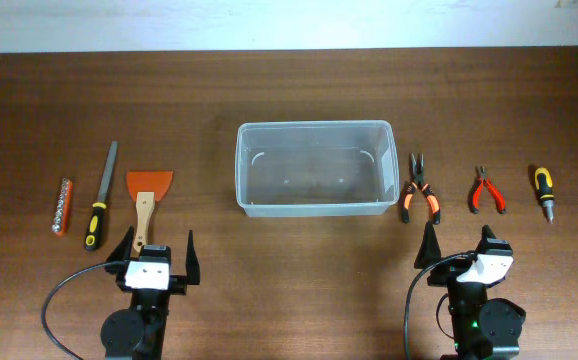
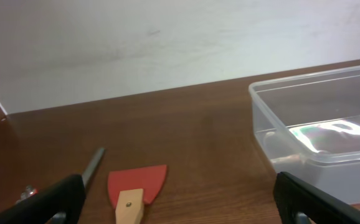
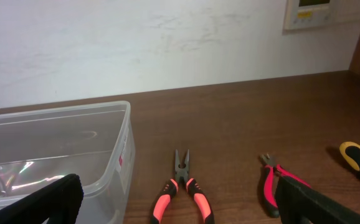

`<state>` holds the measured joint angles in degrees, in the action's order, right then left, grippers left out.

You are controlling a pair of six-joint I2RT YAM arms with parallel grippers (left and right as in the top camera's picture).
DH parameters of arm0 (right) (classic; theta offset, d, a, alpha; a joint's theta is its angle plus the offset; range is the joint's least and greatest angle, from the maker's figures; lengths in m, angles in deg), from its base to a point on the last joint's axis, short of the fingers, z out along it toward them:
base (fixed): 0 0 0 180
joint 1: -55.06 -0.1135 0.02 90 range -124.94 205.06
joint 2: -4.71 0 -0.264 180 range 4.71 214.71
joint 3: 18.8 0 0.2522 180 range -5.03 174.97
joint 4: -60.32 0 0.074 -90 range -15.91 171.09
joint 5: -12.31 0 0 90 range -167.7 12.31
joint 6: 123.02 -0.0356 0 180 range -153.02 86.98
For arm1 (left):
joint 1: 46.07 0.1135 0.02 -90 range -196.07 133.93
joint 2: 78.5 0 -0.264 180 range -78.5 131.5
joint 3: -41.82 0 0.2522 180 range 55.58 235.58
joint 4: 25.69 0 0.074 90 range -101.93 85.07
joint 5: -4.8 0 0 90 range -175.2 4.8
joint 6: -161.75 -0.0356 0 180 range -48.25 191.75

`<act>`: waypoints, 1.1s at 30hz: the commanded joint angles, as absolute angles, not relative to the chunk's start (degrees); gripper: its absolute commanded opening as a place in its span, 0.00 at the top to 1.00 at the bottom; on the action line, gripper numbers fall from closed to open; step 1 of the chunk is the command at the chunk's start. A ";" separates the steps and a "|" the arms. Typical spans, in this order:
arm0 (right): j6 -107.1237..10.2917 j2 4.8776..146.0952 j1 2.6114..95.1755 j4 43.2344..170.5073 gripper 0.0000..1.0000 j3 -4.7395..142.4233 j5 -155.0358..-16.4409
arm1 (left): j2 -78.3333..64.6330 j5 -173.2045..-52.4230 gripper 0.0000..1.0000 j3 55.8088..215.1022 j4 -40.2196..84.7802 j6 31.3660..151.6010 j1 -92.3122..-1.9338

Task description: Pack container

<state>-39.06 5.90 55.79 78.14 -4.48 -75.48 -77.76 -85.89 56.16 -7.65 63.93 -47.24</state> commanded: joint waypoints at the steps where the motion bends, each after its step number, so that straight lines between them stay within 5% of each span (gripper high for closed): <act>1: -39.35 5.90 55.44 78.62 0.01 -4.72 -75.74 | -77.92 -89.34 0.01 56.11 -7.43 66.36 -47.53; 22: -38.71 8.29 55.44 84.46 0.01 1.01 -85.77 | -67.34 -95.57 0.01 60.90 -3.61 78.80 -47.51; 33: -28.85 39.94 55.44 94.82 0.01 23.89 -84.87 | -51.54 -87.02 0.01 79.57 8.70 78.27 -47.29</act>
<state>-31.41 33.58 55.79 94.36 17.71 -84.90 -56.10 -90.52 74.65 8.32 78.27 -47.24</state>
